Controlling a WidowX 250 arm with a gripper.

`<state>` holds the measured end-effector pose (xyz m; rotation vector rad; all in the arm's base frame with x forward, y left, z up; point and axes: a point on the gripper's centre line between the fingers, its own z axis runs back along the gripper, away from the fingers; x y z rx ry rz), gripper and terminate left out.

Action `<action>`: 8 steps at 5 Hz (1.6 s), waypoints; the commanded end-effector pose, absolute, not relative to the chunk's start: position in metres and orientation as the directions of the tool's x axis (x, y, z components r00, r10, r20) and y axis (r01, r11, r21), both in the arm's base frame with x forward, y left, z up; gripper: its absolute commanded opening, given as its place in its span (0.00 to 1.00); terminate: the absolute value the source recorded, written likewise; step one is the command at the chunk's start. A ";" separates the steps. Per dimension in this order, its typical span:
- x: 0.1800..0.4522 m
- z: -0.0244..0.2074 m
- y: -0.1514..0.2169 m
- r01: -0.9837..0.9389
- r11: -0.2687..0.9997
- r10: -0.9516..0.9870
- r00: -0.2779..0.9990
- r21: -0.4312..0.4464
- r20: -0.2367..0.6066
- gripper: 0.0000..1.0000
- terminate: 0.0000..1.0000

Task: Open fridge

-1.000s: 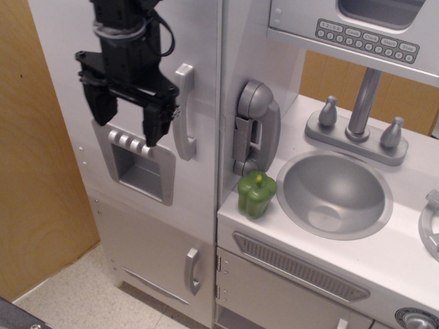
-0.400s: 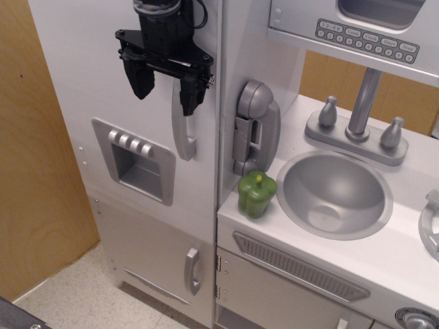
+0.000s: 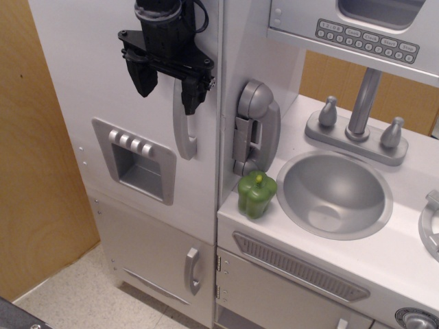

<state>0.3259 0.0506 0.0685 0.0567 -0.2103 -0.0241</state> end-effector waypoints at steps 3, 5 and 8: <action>0.350 0.064 0.038 0.000 0.996 -0.036 0.924 0.092 0.381 0.00 0.00; 0.339 0.069 0.037 0.011 0.995 -0.050 0.908 0.095 0.416 0.00 0.00; 0.270 0.088 0.056 0.052 0.997 -0.068 0.957 0.062 0.281 0.00 0.00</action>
